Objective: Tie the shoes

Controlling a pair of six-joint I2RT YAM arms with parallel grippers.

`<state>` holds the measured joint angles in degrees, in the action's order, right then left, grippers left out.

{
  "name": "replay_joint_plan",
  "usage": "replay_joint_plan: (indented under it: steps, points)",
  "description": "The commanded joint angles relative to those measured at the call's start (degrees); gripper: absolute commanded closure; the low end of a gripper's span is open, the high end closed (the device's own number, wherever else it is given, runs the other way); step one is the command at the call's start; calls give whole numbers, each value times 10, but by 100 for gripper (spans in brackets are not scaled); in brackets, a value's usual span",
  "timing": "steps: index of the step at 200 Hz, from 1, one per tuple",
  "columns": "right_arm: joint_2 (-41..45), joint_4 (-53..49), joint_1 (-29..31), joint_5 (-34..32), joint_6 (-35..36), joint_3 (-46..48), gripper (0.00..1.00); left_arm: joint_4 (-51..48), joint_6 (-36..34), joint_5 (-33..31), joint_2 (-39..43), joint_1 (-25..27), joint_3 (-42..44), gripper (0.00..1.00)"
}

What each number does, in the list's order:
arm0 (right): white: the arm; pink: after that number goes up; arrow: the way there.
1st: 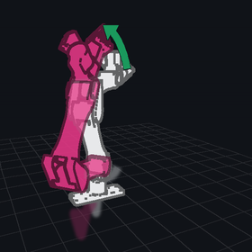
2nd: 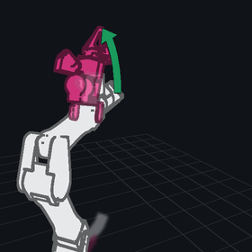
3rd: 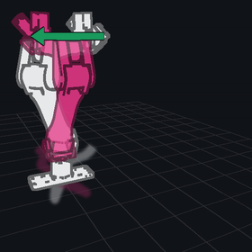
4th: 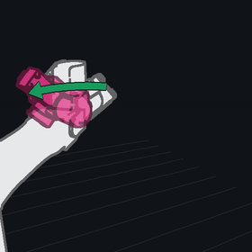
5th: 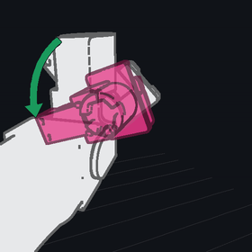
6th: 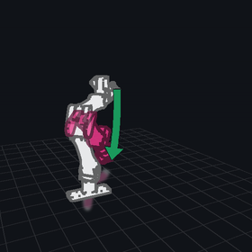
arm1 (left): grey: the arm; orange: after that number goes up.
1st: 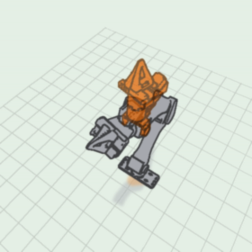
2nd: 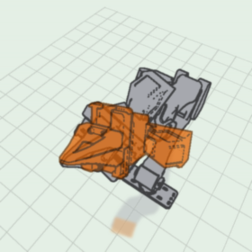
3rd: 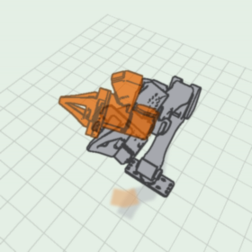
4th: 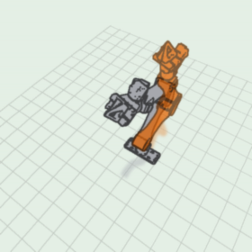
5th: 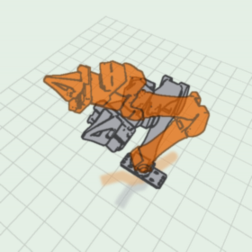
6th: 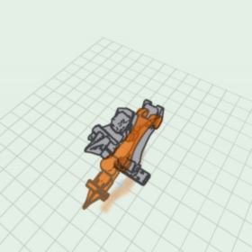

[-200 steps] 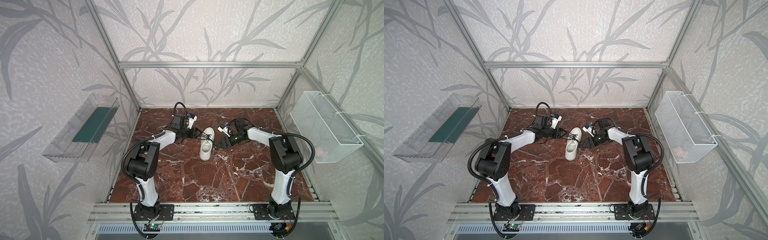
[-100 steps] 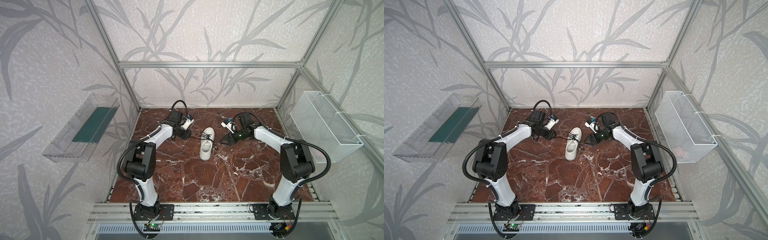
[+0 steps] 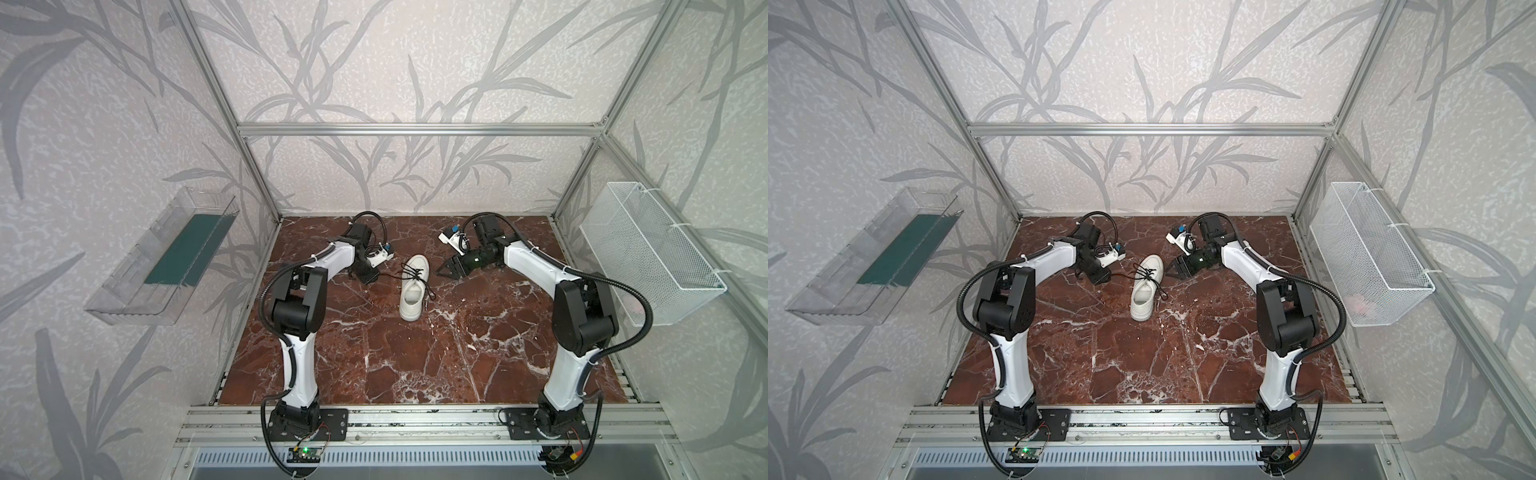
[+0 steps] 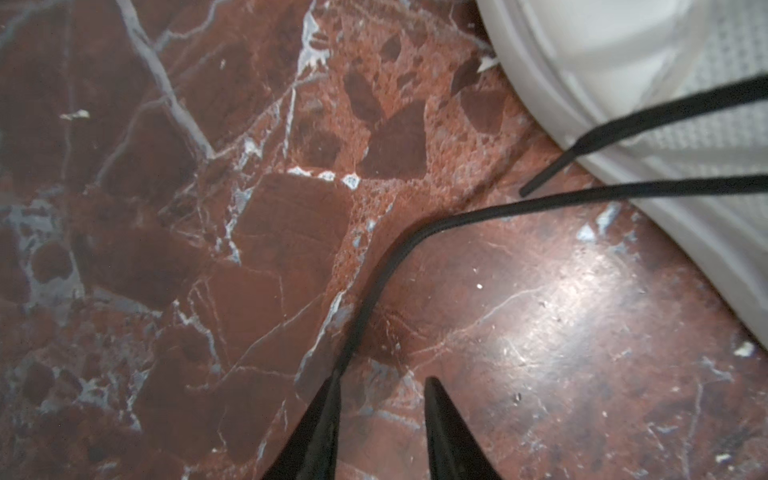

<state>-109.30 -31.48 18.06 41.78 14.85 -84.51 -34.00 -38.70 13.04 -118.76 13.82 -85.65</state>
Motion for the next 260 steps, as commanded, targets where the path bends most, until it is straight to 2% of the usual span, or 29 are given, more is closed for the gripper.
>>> replay_joint_plan:
  steps: [1,32,93,123,173,195,236,244,260]
  points:
    - [-20,-23,7,0,8,-29,37,-4,-18,-10,-8,2,-17,66]
    - [-42,-26,11,4,2,-47,38,2,-36,-21,-14,2,-15,67]
    - [-63,-18,26,11,-13,-64,38,57,-28,-23,-2,1,4,69]
    - [-75,3,36,21,-25,-75,38,-3,-21,-31,-35,2,-37,84]
    - [-121,8,44,27,-54,-142,38,6,-19,-15,-20,4,-4,84]
    - [-141,17,44,45,-71,-168,38,32,-15,-5,-13,4,20,81]
    - [-150,35,44,49,-91,-177,38,-9,-14,4,-36,4,-10,79]
    - [-153,42,45,50,-97,-178,38,-15,-17,3,-36,4,-13,84]
    - [-162,33,49,46,-95,-190,38,-24,-16,4,-36,4,-22,99]
